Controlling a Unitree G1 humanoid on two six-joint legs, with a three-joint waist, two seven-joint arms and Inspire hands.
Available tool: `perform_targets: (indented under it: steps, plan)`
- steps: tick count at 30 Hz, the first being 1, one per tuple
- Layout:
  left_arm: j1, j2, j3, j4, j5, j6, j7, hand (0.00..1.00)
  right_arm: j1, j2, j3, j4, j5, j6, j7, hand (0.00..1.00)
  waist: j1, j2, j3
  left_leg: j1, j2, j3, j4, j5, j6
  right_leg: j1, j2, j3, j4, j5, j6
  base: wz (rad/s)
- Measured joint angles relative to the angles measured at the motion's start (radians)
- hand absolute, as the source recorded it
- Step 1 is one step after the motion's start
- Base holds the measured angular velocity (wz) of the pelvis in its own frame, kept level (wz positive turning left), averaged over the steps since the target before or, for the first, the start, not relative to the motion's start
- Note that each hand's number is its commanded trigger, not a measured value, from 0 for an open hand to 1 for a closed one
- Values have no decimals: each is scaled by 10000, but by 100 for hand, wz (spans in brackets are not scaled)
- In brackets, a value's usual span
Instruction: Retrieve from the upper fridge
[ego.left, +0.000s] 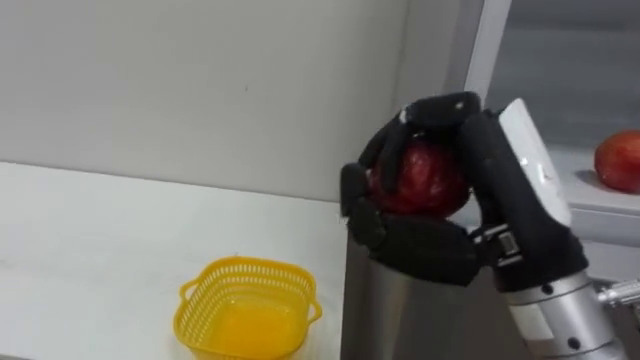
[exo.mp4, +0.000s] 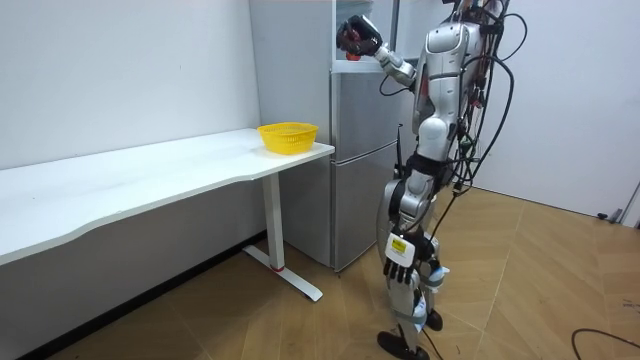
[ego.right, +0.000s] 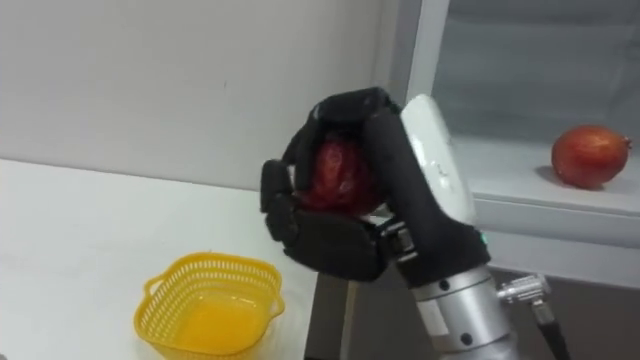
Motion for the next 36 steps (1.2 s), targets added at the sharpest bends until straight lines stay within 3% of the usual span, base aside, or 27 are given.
perform_targets:
  steps: [2,8,13,16,21,24,30,34,36]
  plan:
    - [-71,35,-3,6,0,-11,-7,0,-3,-68,150,23,-9,0,224,100,193,-112,1,-82,-4,-16,7,0,0,27,-2,-24,8,2,-3,5]
    - [-75,268,158,-18,77,-10,-263,0,-766,-261,144,1026,-267,-8,428,100,425,-372,115,-102,-47,-292,42,-7,3,165,-30,-271,-12,4,-1,13]
    - [-23,514,303,-2,128,23,-268,0,-1351,-431,286,2085,-790,70,435,100,637,-505,107,-113,-77,-583,35,-3,-4,275,-43,-521,-28,1,3,15]
    - [-59,691,322,-17,130,65,-269,0,-1660,-898,548,2955,-785,281,536,100,911,-746,64,-99,-90,-707,92,10,-16,297,-54,-618,-14,1,3,10]
    - [-34,913,535,-39,148,102,-267,0,-1663,-1140,621,3427,-795,519,625,100,1204,-1186,156,-292,-149,-991,202,9,-12,292,-99,-906,-23,-1,6,15]
    - [27,998,630,-31,190,181,-267,0,-1757,-1341,875,3737,-950,551,592,100,1331,-1295,106,-354,-161,-1058,227,7,-12,295,-101,-1042,-28,-1,7,13]
    - [47,1283,709,-433,354,258,-267,0,-2333,-1777,1726,5115,-1507,653,555,100,1596,-1567,158,-523,-173,-1345,267,26,-46,289,-97,-1317,-32,-1,6,14]
    - [26,1354,697,-437,356,263,-267,0,-2385,-1808,2152,5822,-1511,627,352,100,1868,-1676,166,-605,-189,-1411,340,27,-48,282,-104,-1318,-28,-1,6,7]
    - [44,1431,707,-507,370,278,-279,0,-2419,-1808,2187,6150,-1511,624,351,100,2011,-1752,222,-681,-197,-1501,386,26,-48,264,-101,-1328,-32,-1,7,9]
